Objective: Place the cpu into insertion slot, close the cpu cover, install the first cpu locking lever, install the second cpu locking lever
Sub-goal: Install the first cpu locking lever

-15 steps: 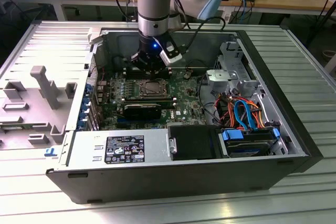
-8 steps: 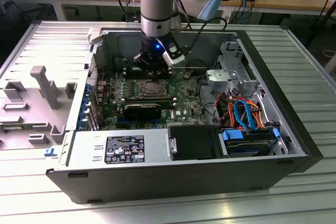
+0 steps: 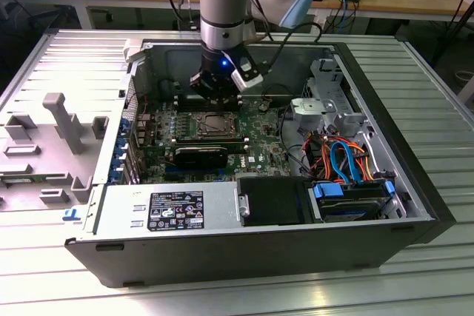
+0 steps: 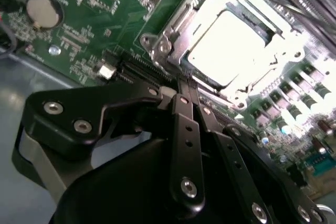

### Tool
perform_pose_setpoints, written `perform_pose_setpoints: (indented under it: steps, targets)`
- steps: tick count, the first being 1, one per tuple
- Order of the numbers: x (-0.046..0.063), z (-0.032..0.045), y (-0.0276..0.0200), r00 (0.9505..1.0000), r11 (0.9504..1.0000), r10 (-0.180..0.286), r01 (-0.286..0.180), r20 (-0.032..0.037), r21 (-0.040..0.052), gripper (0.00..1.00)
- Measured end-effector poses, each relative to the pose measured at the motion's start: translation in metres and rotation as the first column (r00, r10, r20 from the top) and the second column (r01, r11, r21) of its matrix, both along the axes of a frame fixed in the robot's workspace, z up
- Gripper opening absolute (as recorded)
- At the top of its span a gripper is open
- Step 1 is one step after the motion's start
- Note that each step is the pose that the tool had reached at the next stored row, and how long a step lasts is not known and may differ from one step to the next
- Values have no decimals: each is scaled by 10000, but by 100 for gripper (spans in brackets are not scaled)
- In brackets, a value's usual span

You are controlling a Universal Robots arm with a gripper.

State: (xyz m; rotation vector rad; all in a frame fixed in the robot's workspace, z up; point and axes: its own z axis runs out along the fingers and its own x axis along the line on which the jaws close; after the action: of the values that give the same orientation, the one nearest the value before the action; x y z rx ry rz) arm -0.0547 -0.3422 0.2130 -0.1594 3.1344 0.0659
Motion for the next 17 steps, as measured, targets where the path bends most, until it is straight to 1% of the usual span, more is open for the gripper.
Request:
perform_pose_setpoints:
  steps: [2, 3, 4, 6, 7, 9, 10, 12, 13, 14, 17]
  targets:
    - [0, 39, 0, 10000, 10000, 0, 0, 1, 0, 11]
    - [0, 45, -5, 10000, 10000, 1, -1, 1, 0, 11]
    - [3, 45, -34, 10000, 10000, -1, 1, 0, 1, 11]
    - [6, 44, -77, 10000, 10000, 0, 0, -8, 2, 11]
    - [12, 44, -110, 10000, 10000, 0, 0, -18, 3, 11]
    - [13, 44, -139, 10000, 10000, 1, -1, -20, 3, 11]
    - [12, 45, -166, 10000, 10000, 1, -1, -21, 18, 11]
    - [13, 44, -180, 10000, 10000, 1, -1, -19, 25, 11]
    - [13, 44, -196, 10000, 10000, 0, 0, -20, 28, 11]
    - [13, 44, -227, 10000, 10000, 0, 0, -20, 40, 11]
    - [14, 44, -279, 10000, 10000, 0, 0, -21, 60, 11]
